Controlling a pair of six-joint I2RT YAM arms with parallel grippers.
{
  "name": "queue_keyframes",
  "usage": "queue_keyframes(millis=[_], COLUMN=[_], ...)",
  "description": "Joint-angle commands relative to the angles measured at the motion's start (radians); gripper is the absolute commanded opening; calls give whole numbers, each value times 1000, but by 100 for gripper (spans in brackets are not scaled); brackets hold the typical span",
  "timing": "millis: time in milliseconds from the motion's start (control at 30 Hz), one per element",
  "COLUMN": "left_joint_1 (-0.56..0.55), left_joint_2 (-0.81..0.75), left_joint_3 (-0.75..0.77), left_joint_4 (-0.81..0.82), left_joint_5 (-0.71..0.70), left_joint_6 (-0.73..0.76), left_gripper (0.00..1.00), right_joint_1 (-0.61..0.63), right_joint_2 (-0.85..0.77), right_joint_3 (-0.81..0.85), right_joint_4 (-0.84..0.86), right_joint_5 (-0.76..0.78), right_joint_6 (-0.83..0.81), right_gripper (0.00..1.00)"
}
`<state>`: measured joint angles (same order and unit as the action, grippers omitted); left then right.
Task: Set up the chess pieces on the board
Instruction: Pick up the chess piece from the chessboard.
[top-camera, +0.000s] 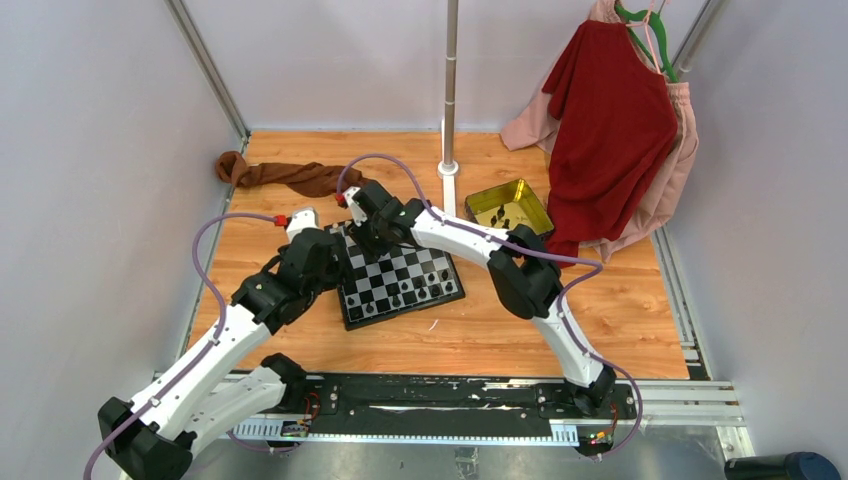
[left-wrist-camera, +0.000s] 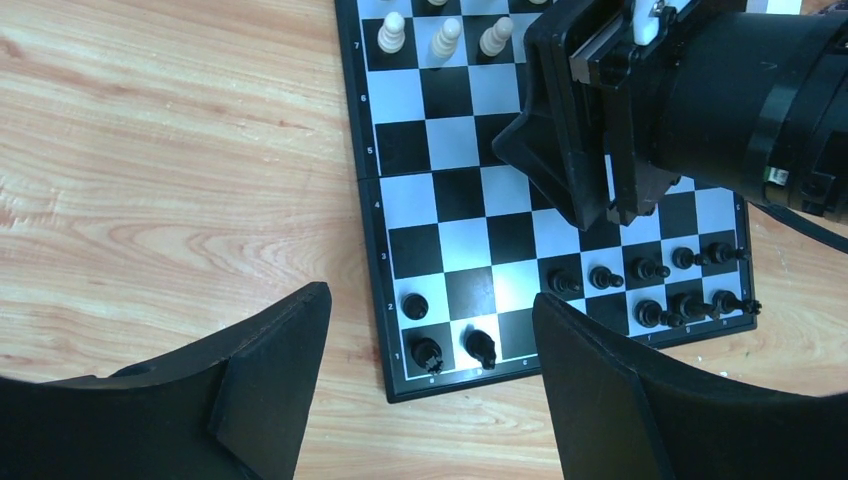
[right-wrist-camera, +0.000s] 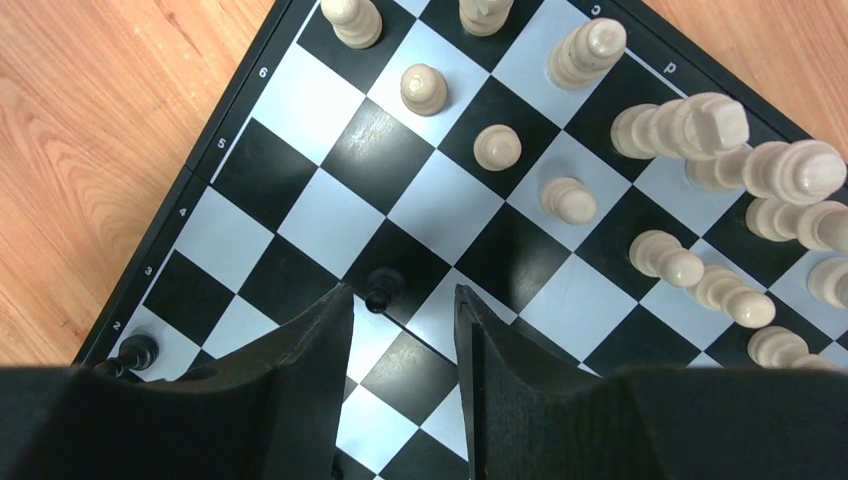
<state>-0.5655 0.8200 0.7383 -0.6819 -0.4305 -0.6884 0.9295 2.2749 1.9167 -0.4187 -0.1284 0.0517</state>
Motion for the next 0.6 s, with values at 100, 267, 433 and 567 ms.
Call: queue_keyframes(millis=[100,267,433,567], left_joint_1=[-7,-7,-7,-7], left_joint_2=[-20,-33,-47,-46], left_joint_3=[-17,-26,-37,-38], left_joint_4=[-15,-24,-25,-24], left_joint_5=[-10,-13,-14,-15], left_joint_6=[10,12,8,3], left_gripper=[79,79,79,79], right_joint_1=[24,28,29,29], right_joint_2=[52,68,67,54], right_joint_3=[65,81,74,60], right_joint_4=[-26,-33,-37,-35], right_joint_5=[0,-3,-2,4], right_joint_6=[5,5,6,2], right_gripper=[43,32,13,1])
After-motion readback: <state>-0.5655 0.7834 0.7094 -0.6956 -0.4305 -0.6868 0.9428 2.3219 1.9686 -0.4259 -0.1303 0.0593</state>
